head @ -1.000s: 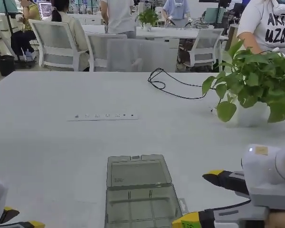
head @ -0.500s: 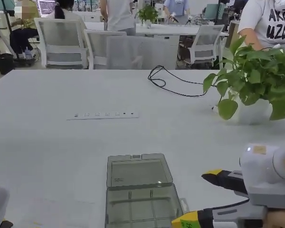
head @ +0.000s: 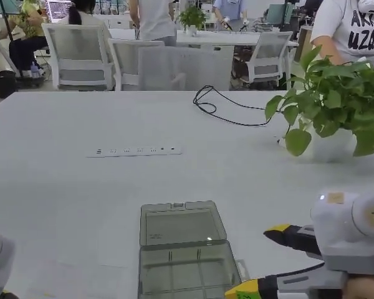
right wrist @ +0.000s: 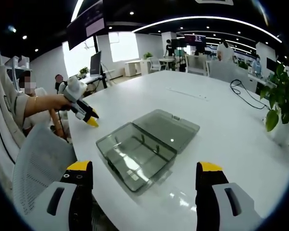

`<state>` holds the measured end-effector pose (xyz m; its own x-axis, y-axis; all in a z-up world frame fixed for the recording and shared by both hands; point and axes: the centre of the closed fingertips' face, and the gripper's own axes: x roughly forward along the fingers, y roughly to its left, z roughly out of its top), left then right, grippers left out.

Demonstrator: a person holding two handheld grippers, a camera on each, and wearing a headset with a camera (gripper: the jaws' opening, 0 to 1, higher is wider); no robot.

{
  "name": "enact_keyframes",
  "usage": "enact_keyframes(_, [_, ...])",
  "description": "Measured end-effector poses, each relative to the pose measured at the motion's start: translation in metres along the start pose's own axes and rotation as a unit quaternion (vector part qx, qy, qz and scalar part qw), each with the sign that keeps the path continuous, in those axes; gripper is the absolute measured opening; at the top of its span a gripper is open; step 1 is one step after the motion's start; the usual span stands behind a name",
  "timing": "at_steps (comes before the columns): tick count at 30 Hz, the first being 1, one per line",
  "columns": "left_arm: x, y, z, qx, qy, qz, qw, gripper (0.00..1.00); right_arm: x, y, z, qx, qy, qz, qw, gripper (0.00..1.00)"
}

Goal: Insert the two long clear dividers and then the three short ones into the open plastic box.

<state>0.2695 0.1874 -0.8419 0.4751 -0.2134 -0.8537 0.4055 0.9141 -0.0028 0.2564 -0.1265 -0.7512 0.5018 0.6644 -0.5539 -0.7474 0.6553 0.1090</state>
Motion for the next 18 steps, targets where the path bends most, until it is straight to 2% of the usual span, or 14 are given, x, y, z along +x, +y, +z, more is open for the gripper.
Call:
enact_keyframes(7, [-0.0012, 0.0008, -0.0017, -0.025, 0.017, 0.002, 0.9995, 0.32, -0.002, -0.0026, -0.0023, 0.005, 0.006, -0.006, 1.0, 0.87])
enact_keyframes(9, [-0.0025, 0.0016, -0.0021, -0.04, 0.015, -0.001, 0.9991, 0.31, -0.0025, -0.0039, -0.0025, 0.009, 0.006, -0.009, 0.9999, 0.86])
enact_keyframes(18, [-0.0062, 0.0014, -0.0075, -0.05, 0.008, 0.004, 0.9987, 0.3, -0.002, -0.0052, -0.0019, 0.031, 0.004, -0.014, 0.9994, 0.81])
